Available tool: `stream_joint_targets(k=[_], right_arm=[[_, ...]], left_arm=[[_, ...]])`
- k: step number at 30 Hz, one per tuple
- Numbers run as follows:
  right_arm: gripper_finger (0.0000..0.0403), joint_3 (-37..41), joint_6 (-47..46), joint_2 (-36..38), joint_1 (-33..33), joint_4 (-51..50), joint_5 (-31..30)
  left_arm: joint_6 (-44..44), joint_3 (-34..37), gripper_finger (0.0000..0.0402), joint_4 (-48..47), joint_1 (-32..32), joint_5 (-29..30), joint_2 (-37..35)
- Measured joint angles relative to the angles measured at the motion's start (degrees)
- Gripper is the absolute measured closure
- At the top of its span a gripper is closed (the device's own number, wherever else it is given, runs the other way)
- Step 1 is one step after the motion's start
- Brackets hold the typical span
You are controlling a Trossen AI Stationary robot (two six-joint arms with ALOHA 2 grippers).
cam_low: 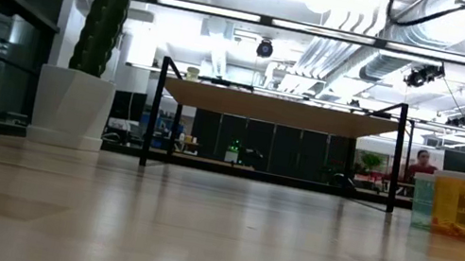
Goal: Pick and place medicine bottles onto shelf by color
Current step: Align the bottom yellow pill bottle with the other yellow pill bottle on the shelf
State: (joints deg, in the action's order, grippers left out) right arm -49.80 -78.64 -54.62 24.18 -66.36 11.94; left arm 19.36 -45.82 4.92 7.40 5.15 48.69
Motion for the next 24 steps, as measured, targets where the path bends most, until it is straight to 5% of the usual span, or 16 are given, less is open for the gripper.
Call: stream_joint_targets(k=[8, 24], right_arm=[[0.0153, 0.00, -25.80, -7.75, 15.02, 8.46, 0.36], [0.0153, 0.04, -29.39, -22.26, 17.99, 14.77, 0.60]], left_arm=[[0.03, 0.00, 0.0152, 0.00, 0.00, 0.22, 0.00], [0.01, 0.00, 0.0152, -0.01, 0.00, 0.22, 0.07]])
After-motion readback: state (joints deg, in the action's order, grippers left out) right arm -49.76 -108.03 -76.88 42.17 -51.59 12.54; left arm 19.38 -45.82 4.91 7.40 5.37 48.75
